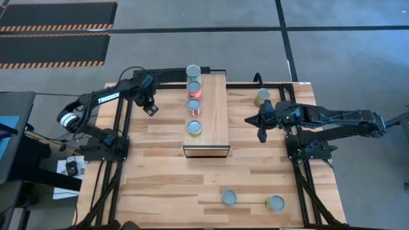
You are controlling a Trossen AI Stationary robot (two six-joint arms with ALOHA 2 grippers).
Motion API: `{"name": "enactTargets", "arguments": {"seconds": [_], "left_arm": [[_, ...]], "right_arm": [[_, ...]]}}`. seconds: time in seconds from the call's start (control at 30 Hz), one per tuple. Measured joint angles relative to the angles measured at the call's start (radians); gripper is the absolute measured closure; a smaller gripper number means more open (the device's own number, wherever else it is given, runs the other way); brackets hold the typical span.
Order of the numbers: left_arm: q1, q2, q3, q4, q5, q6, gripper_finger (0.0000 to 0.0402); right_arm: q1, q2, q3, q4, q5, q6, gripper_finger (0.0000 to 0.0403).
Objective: Pick and place cans onto a shelf
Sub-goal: Put the canned sliced peaches on the shelf
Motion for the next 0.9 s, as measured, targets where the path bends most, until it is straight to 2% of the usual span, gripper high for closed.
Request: {"name": "enactTargets", "arguments": {"seconds": [0.2,0.37,0.47,0.7,0.9], "left_arm": [[0.015,0.063,0.000,0.040,-0.038,0.023,0.0262],[0.018,0.033,-0.004,0.033,-0.029,0.052,0.0342],[0.017,-0.014,-0.007,0.004,0.051,0.073,0.0390],[-0.038,-0.204,-0.007,-0.085,0.213,0.079,0.0398],[-0.218,-0.423,0.023,-0.218,0.299,0.022,0.0400]], "right_arm": [[0.000,-0.004,0.000,0.003,0.000,-0.001,0.0399],[-0.001,-0.004,0.000,0.001,0.000,-0.003,0.0399],[-0.001,-0.004,0.000,0.000,0.000,-0.009,0.0399],[-0.001,-0.004,0.000,-0.002,0.000,-0.035,0.0399],[-0.001,-0.004,0.000,-0.004,-0.004,-0.038,0.0399]]}}
